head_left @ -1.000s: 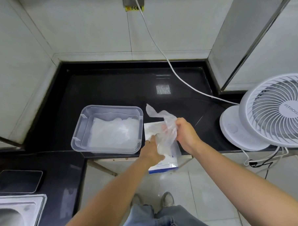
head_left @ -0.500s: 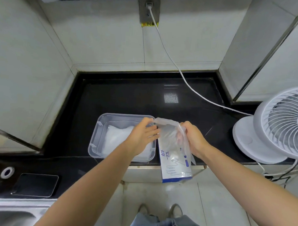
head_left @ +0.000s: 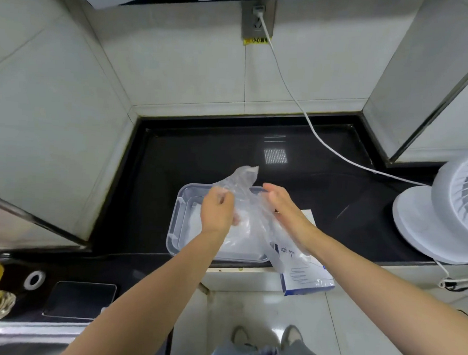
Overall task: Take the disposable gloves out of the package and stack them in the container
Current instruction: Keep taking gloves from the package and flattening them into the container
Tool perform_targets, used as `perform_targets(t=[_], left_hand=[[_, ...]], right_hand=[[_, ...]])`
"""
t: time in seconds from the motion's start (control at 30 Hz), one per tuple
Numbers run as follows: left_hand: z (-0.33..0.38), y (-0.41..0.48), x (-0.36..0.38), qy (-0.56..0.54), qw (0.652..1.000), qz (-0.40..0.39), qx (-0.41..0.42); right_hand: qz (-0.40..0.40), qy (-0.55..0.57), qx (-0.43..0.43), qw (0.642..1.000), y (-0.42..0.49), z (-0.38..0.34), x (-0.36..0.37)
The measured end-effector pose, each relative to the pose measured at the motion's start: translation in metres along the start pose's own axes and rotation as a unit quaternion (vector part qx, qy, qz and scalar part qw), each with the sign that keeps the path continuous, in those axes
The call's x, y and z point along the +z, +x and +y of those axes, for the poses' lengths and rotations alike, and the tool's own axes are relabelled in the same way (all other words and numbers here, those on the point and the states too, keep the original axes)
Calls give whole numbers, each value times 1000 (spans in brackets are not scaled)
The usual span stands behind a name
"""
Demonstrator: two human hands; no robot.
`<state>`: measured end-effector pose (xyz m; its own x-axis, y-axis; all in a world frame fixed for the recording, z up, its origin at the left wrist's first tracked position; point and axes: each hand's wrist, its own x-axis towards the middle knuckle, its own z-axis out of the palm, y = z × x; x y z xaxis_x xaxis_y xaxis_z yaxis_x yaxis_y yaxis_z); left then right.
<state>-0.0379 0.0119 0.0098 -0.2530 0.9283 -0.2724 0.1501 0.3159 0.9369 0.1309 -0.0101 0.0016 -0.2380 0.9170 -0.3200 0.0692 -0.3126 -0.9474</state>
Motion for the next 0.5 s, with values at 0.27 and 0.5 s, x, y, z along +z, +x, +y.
perform_targets(t=[0.27, 0.5], left_hand=[[-26, 21, -35, 189, 975, -18, 116], [-42, 35, -65, 393, 908, -22, 141]], right_hand=[[118, -54, -5, 992, 33, -7, 25], [320, -102, -29, 941, 50, -11, 6]])
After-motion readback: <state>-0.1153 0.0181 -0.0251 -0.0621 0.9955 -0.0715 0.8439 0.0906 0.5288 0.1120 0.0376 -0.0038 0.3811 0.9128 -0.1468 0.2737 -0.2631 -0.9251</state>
